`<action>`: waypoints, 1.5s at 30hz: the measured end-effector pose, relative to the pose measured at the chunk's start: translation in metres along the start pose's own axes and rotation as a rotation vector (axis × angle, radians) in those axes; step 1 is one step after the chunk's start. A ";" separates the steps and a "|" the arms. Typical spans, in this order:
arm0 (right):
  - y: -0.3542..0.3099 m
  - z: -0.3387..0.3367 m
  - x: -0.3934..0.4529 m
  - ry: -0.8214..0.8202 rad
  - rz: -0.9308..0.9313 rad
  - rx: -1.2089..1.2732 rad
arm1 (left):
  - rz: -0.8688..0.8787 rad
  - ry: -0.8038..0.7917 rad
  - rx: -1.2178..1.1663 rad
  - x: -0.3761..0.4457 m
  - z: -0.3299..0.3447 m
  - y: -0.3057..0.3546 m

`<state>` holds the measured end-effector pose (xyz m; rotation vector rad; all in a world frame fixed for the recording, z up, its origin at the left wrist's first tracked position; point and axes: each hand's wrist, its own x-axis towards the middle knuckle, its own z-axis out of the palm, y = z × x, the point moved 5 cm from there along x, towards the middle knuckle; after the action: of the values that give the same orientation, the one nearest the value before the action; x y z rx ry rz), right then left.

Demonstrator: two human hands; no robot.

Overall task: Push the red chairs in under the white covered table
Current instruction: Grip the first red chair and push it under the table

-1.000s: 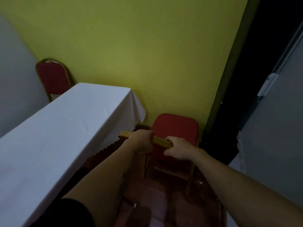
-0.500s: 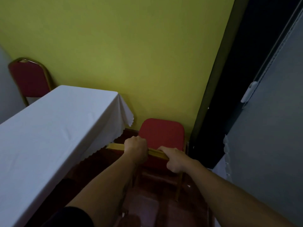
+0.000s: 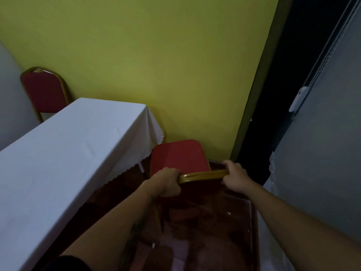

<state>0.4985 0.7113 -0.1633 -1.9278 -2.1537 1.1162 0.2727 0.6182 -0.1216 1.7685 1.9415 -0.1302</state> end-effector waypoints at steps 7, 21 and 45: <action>0.000 0.049 -0.029 0.029 0.379 0.878 | -0.150 -0.048 -0.055 -0.010 0.029 -0.103; -0.092 0.094 -0.052 0.105 0.369 1.400 | -0.027 0.017 -0.043 -0.007 0.027 -0.108; -0.084 0.014 0.072 -0.019 0.156 0.940 | -0.350 -0.025 -0.266 0.016 0.024 -0.035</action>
<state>0.4042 0.7706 -0.1599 -1.5978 -1.1013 1.7314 0.2459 0.6175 -0.1588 1.2449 2.1232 -0.0119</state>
